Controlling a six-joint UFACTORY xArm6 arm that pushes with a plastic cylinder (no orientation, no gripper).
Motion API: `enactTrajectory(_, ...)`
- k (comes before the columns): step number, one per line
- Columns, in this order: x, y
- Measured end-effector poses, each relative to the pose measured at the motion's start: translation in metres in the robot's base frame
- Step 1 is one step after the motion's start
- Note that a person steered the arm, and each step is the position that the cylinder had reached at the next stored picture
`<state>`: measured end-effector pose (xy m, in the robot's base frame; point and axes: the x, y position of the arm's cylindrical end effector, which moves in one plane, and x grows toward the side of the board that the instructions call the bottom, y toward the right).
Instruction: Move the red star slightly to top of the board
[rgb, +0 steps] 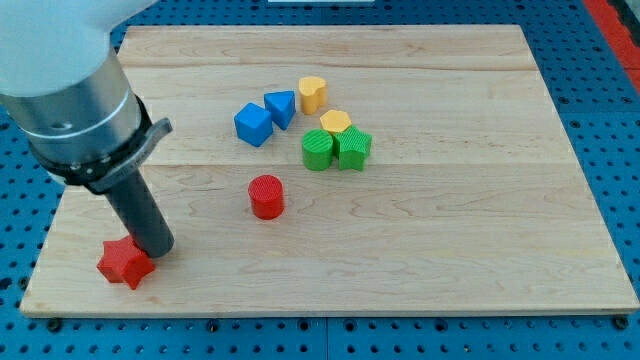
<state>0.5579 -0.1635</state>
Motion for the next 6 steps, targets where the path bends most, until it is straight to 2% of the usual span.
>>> enactTrajectory(2,0.046,0.01)
enactTrajectory(3,0.057,-0.004)
enactTrajectory(4,0.047,-0.037)
enactTrajectory(5,0.036,-0.043)
enactTrajectory(6,0.037,-0.011)
